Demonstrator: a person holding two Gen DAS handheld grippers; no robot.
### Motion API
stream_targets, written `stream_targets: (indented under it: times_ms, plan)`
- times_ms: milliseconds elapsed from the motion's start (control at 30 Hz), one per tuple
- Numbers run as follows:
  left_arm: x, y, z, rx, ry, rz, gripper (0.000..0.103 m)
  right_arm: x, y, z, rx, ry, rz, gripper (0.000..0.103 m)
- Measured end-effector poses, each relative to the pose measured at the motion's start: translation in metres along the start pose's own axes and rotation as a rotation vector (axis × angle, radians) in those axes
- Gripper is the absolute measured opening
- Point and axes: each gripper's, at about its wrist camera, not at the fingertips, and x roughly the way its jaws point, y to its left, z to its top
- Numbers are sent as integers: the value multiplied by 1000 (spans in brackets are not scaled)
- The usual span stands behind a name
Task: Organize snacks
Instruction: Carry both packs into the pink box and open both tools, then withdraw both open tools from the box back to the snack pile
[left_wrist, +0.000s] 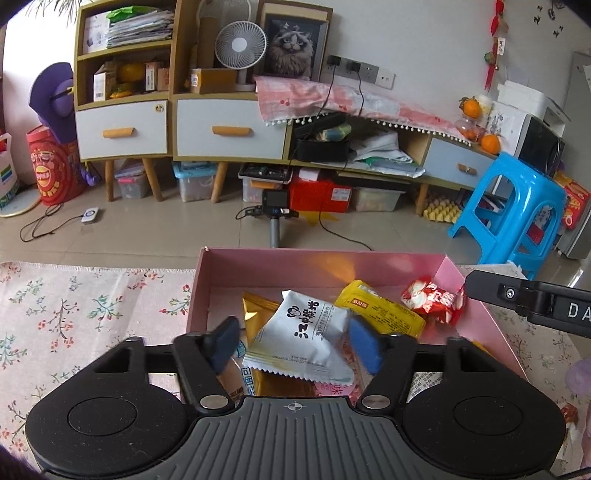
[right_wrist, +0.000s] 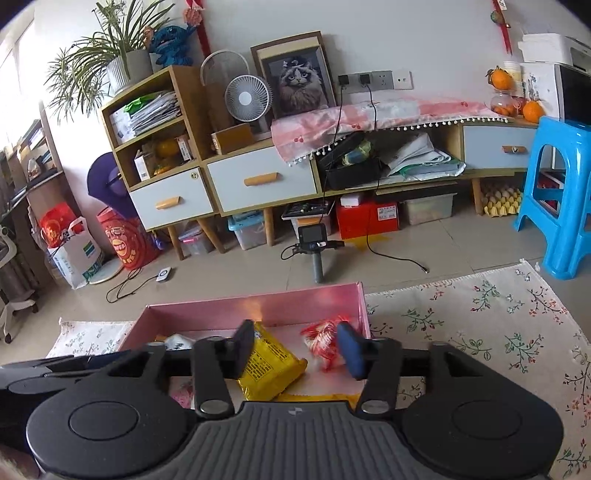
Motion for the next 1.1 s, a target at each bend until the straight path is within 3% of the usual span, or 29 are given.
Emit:
stream_targets:
  times_ms: [267,1100]
  plan:
    - [-19,0,-6,23,-9,-17,82,-13,7,3,-14,-13,-3,67]
    - [-114,8,-42,42,8,-39,98,-87,43,-12,-84,-1,-42,92]
